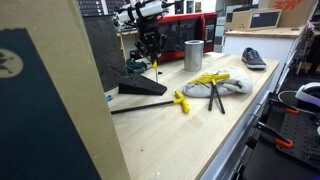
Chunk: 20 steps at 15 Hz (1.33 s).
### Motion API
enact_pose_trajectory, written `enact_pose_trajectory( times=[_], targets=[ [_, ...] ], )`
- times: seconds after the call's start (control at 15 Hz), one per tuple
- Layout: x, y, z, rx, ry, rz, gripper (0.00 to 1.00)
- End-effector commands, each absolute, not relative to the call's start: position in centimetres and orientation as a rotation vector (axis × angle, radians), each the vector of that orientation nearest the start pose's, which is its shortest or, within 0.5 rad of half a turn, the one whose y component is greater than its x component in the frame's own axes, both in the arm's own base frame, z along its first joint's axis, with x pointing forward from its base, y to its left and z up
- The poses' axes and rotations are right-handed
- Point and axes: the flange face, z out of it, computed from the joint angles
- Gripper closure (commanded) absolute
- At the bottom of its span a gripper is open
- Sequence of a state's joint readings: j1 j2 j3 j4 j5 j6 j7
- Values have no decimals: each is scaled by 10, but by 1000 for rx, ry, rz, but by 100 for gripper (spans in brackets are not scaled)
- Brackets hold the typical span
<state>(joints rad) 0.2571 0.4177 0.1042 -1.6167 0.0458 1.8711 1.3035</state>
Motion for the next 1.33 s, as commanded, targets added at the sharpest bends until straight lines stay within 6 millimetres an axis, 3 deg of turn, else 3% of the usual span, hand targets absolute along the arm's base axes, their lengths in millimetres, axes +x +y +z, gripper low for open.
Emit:
enact_pose_trajectory(
  times=[0.0, 1.27],
  targets=[
    [618, 230, 375, -2796, 1518, 274, 96],
    [620, 230, 382, -2774, 1527, 303, 96]
  ],
)
